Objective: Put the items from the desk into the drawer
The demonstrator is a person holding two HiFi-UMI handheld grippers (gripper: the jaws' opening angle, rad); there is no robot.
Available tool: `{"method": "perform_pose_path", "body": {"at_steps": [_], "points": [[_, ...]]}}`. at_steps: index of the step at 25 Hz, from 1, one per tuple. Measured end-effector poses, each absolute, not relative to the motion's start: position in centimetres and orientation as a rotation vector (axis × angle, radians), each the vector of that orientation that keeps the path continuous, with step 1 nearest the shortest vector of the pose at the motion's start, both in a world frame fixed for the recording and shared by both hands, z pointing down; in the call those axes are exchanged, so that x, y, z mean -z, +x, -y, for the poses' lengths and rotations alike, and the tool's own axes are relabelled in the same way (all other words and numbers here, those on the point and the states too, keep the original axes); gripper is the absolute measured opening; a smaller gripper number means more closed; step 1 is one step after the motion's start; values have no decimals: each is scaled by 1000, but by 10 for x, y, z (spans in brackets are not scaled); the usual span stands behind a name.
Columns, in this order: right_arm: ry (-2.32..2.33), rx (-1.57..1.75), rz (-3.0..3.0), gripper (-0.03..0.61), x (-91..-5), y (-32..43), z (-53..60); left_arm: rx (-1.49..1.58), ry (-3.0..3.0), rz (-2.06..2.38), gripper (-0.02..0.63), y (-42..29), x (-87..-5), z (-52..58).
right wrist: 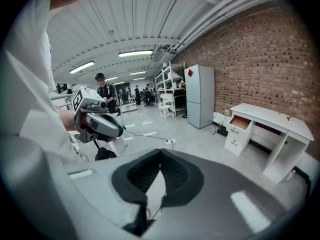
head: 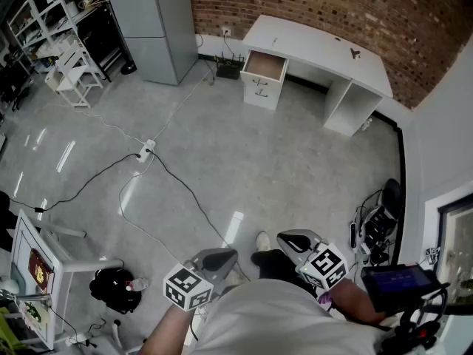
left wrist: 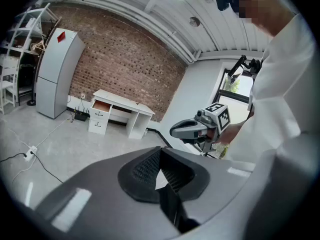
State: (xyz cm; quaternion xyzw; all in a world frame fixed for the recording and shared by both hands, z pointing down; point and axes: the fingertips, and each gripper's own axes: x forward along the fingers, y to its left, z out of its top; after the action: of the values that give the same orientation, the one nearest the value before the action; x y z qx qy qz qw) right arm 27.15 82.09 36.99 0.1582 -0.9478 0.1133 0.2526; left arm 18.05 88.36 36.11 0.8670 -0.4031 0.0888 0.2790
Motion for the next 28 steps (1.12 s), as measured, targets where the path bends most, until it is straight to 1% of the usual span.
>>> {"method": "perform_pose_path", "body": {"at_steps": [6, 12, 18, 23, 28], "points": [[406, -331, 2610, 3, -372, 281, -748, -276, 2280, 1134, 7, 188, -363, -822], [380, -356, 2663, 3, -366, 289, -644, -308, 2274, 1162, 7, 203, -351, -726], [369, -383, 2664, 3, -372, 305, -566, -396, 2348, 1163, 7, 226, -337, -631], [447, -413, 2672, 37, -379, 300, -514, -414, 2367, 1117, 8, 223, -339, -579], [549, -452, 2668, 41, -389, 290, -456, -429, 2389, 1058, 8, 208, -352, -518]]}}
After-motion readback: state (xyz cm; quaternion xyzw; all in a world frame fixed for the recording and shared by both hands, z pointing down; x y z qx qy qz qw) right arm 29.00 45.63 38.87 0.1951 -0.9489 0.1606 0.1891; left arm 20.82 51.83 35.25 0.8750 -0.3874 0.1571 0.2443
